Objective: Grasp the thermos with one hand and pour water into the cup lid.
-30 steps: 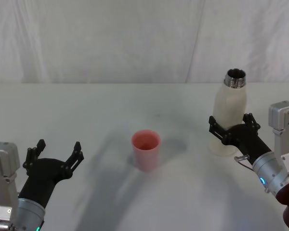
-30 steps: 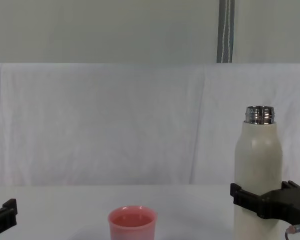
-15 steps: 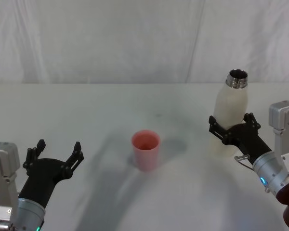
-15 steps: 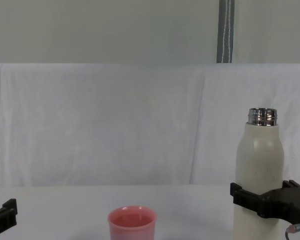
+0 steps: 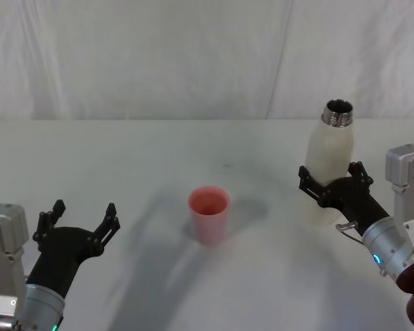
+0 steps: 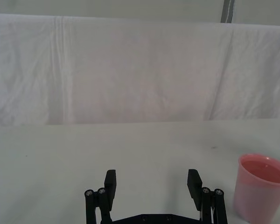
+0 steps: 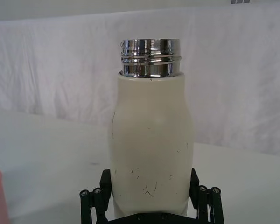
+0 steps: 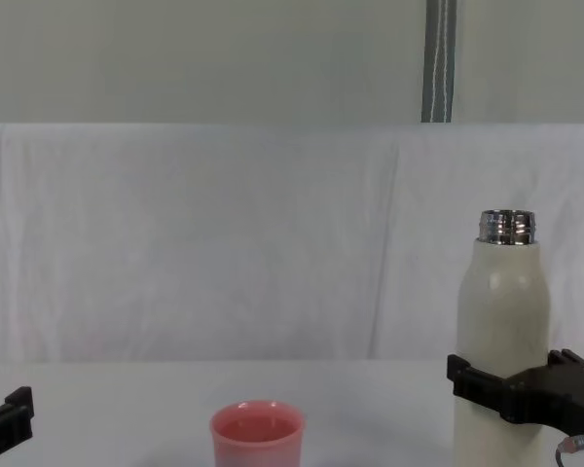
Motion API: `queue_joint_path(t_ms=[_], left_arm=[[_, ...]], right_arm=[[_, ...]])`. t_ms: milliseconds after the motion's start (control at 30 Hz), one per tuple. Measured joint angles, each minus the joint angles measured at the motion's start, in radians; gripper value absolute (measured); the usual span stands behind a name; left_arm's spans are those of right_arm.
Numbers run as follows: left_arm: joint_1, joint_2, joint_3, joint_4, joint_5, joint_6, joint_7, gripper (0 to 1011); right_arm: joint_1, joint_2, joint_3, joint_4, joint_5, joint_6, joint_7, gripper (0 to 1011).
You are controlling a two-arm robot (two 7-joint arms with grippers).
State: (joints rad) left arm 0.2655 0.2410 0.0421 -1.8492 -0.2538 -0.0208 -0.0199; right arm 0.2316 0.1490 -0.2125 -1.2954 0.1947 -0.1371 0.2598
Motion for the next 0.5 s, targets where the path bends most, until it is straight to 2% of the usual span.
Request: queue_joint_path(t_ms=[500], left_arm=[[0.0,0.0,0.0,0.0,0.0,0.0,0.0,1001]], right_arm=[[-0.008,0.002,-0.001,-0.014,0.004,0.001,-0.003,1000]])
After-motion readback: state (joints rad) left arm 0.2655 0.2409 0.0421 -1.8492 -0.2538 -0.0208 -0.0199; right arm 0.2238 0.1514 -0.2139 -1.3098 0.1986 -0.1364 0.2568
